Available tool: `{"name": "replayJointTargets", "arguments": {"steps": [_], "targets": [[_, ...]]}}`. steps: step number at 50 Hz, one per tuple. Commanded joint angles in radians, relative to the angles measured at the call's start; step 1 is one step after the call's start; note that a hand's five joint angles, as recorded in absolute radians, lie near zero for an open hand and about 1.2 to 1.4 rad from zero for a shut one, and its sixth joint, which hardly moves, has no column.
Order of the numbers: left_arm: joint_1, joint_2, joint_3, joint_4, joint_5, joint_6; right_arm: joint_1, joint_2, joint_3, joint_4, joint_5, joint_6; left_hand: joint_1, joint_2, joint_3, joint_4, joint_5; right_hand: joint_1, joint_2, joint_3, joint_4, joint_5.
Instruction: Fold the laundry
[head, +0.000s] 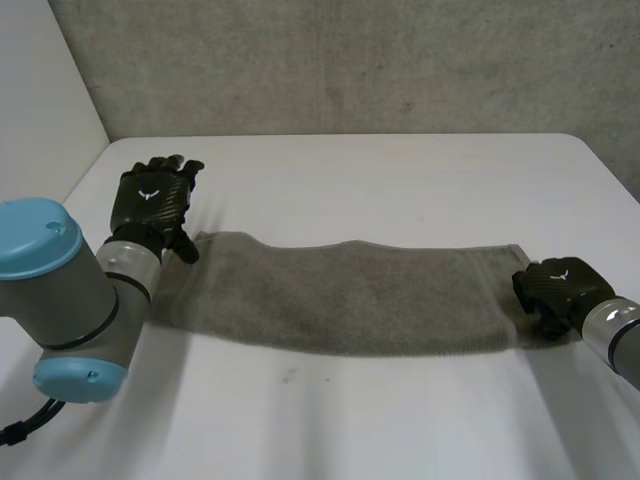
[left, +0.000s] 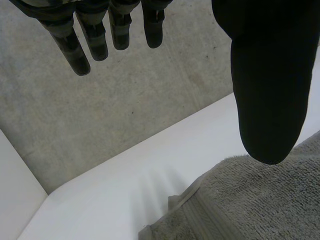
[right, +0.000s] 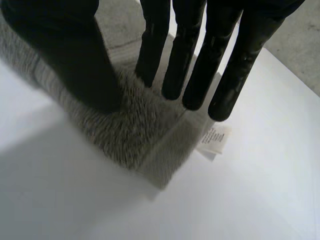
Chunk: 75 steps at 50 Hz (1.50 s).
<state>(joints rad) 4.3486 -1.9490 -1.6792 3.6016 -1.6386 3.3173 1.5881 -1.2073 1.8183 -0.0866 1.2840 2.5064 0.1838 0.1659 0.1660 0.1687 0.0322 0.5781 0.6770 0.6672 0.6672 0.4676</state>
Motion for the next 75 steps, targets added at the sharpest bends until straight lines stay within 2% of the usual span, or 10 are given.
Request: {"name": "replayJointTargets", "arguments": {"steps": [1,17,33,43,47,49,51,58,71,75], "targets": [[0.003,0.005,-0.014,0.014,-0.001,0.005,-0.042,0.037,-0.024,-0.010,0.061,-0.084,-0.009,0.009,0.009,0.006,-0.032,0.818,0.719,0.729,0.729,0.754],[0.005,0.010,-0.014,0.014,-0.001,0.004,-0.178,-0.070,-0.122,-0.062,0.196,-0.235,-0.009,0.009,0.009,0.006,-0.032,0.818,0.719,0.729,0.729,0.754],[0.005,0.039,-0.028,0.014,-0.004,0.004,0.631,-0.005,-0.208,-0.380,0.045,-0.149,-0.009,0.009,0.009,0.006,-0.032,0.818,0.719,0.729,0.729,0.754],[-0.003,0.039,-0.043,0.014,-0.003,0.002,0.822,0.241,-0.258,-0.371,-0.006,-0.146,-0.009,0.009,0.009,0.006,-0.032,0.818,0.719,0.729,0.729,0.754],[-0.011,0.039,-0.048,0.012,-0.003,0.002,0.822,0.236,-0.263,-0.364,0.005,-0.138,-0.009,0.009,0.009,0.006,-0.032,0.596,0.497,0.507,0.507,0.532],[-0.024,0.047,-0.060,0.012,-0.001,0.002,0.820,0.183,-0.261,-0.345,0.058,-0.121,-0.009,0.009,0.009,0.006,-0.032,-0.254,-0.353,-0.343,-0.343,-0.318],[-0.038,0.051,-0.063,0.012,0.000,0.001,0.811,0.142,-0.261,-0.328,0.110,-0.100,-0.009,0.009,0.009,0.006,-0.032,-0.404,-0.503,-0.493,-0.493,-0.468],[-0.126,0.050,-0.065,0.012,0.002,-0.002,0.671,0.041,-0.198,-0.206,0.215,0.088,-0.009,0.009,0.009,0.006,-0.032,-0.404,-0.503,-0.493,-0.493,-0.468],[-0.221,0.010,-0.073,0.014,-0.001,-0.001,0.329,-0.064,0.075,-0.085,0.066,0.316,-0.009,0.009,0.009,0.006,-0.032,-0.402,-0.501,-0.491,-0.491,-0.466],[-0.218,0.001,-0.068,0.014,-0.001,-0.001,0.287,-0.022,0.108,-0.091,0.020,0.319,-0.009,0.009,0.009,0.006,-0.032,0.202,0.103,0.113,0.113,0.138]]}}
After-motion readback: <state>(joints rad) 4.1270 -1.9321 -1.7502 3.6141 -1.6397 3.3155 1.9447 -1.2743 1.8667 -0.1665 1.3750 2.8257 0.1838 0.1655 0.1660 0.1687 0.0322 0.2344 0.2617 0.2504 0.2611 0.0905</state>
